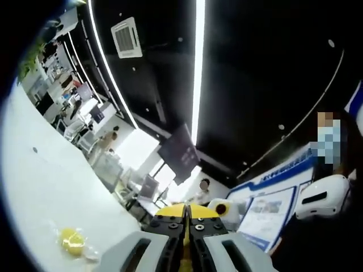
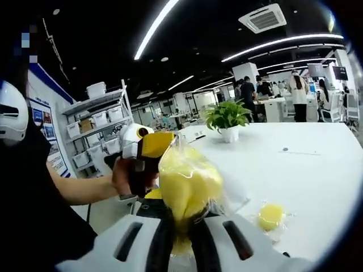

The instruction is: Compare the silicone blocks by pressing each to a similar depth, holding the contact briefly, and releasing to observe deformation and rebound differences across the visible hardness samples.

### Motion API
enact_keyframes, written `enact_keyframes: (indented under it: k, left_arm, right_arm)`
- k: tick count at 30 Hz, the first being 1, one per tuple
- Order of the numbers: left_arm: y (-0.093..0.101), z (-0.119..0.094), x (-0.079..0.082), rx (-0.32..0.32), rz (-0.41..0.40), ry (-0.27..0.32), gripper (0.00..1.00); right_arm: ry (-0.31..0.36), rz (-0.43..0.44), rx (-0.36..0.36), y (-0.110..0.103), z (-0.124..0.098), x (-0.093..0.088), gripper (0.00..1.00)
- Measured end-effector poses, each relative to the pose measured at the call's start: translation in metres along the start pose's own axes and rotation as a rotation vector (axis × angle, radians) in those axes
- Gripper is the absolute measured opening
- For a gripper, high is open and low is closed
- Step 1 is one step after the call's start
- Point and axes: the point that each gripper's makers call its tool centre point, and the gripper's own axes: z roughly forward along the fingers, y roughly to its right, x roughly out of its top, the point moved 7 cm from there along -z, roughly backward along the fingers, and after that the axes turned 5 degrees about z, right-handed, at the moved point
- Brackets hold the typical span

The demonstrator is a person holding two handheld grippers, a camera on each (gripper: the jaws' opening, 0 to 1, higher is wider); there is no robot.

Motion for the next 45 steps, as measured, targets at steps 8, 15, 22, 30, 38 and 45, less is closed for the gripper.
enact_keyframes:
  k: [8, 15, 22, 30, 38, 45]
  left_arm:
    - [-0.003, -0.001, -0.002, 0.017, 0.019, 0.001, 0.00]
    - [-0.005, -0.003, -0.001, 0.024, 0.025, 0.006, 0.00]
    - [-0.010, 0.000, -0.001, 0.037, 0.033, 0.009, 0.00]
    - [-0.014, 0.004, -0.001, 0.034, 0.029, -0.004, 0.00]
    - [-0.018, 0.004, -0.004, 0.041, 0.019, -0.004, 0.00]
    - [-0.020, 0.002, -0.006, 0.045, -0.020, 0.012, 0.00]
  right_arm:
    - [-0.014, 0.000, -0.008, 0.002, 0.002, -0.003, 0.04]
    - [-0.015, 0.025, 0.013, 0.003, 0.005, -0.003, 0.04]
    - [-0.016, 0.033, 0.010, 0.008, 0.005, -0.003, 0.04]
    - [-0.009, 0.077, 0.019, 0.013, 0.005, -0.003, 0.05]
    - [-0.018, 0.069, 0.019, 0.016, 0.006, -0.005, 0.06]
    - [-0.028, 0.077, 0.024, 0.017, 0.008, -0.008, 0.06]
